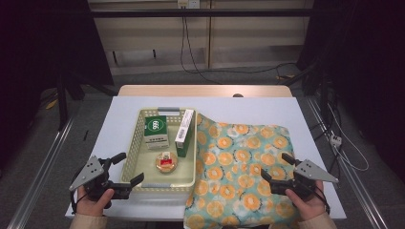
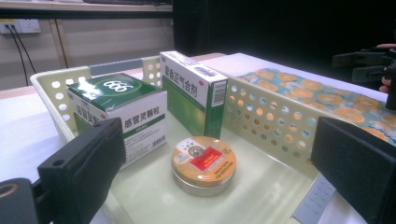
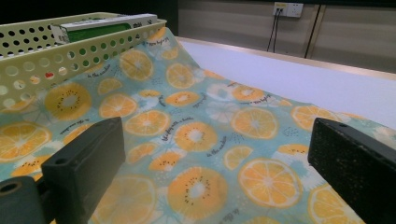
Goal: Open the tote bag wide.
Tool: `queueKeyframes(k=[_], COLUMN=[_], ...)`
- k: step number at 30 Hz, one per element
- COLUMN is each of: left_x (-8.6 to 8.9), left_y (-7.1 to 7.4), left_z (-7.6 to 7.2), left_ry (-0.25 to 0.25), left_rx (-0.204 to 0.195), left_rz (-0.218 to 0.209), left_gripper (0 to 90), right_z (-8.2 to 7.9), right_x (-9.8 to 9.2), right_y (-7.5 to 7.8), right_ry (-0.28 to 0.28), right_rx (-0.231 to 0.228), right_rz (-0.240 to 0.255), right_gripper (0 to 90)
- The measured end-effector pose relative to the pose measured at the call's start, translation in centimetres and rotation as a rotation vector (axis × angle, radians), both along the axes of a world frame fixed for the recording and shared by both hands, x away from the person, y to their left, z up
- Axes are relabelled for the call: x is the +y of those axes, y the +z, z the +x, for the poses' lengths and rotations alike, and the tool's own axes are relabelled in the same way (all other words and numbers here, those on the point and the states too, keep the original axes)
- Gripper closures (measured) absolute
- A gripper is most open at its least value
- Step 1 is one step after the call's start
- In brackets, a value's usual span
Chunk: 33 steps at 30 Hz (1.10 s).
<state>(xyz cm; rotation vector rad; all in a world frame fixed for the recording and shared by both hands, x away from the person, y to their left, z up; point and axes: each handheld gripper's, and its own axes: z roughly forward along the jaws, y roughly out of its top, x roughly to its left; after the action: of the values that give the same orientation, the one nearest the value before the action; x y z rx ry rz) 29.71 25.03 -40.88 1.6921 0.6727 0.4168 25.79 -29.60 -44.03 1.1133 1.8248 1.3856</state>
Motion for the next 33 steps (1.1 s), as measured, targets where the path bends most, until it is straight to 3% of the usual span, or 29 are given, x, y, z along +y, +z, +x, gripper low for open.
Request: queueKeyframes(k=[11, 15, 17, 20, 22, 25, 27, 28, 29, 30, 33], left_x=[-0.3, -0.3, -0.4, -0.4, -0.4, -0.4, -0.3, -0.3, -0.2, -0.2, -0.2], left_y=[-0.1, 0.1, 0.1, 0.1, 0.0, -0.1, 0.0, 0.1, 0.1, 0.1, 0.1], left_z=[0.0, -0.1, -0.1, -0.2, -0.2, -0.2, -0.2, -0.2, -0.2, -0.3, -0.3], left_ry=[-0.008, -0.005, -0.005, -0.009, -0.011, -0.01, -0.005, -0.006, -0.003, -0.002, -0.004], left_rx=[0.002, -0.011, -0.011, -0.008, -0.006, -0.006, -0.007, -0.014, -0.013, -0.013, -0.01], left_rz=[0.013, 0.018, 0.015, 0.02, 0.02, 0.02, 0.011, 0.017, 0.016, 0.016, 0.015], left_gripper=[3.0, 3.0, 3.0, 3.0, 3.0, 3.0, 3.0, 3.0, 3.0, 3.0, 3.0], right_z=[0.4, 1.2, 1.3, 2.1, 3.0, 5.4, 6.7, 6.7, 8.2, 8.2, 10.1], right_x=[-0.1, -0.2, -0.3, -0.4, -0.7, -1.7, -2.2, -2.2, -3.0, -3.0, -4.3], right_y=[0.3, 0.5, 0.6, 1.0, 1.5, 1.8, 1.7, 1.7, 1.4, 1.4, 0.7], right_ry=[0.007, 0.016, 0.004, 0.018, 0.038, 0.008, -0.006, -0.006, -0.038, -0.038, -0.1], right_rx=[0.029, 0.089, 0.082, 0.11, 0.126, 0.162, 0.19, 0.19, 0.218, 0.218, 0.265], right_rz=[-0.021, -0.034, -0.059, -0.081, -0.094, -0.117, -0.103, -0.103, -0.112, -0.112, -0.108], right_gripper=[3.5, 3.6, 3.7, 3.2, 3.6, 4.3, 4.4, 5.3, 6.8, 6.8, 7.9])
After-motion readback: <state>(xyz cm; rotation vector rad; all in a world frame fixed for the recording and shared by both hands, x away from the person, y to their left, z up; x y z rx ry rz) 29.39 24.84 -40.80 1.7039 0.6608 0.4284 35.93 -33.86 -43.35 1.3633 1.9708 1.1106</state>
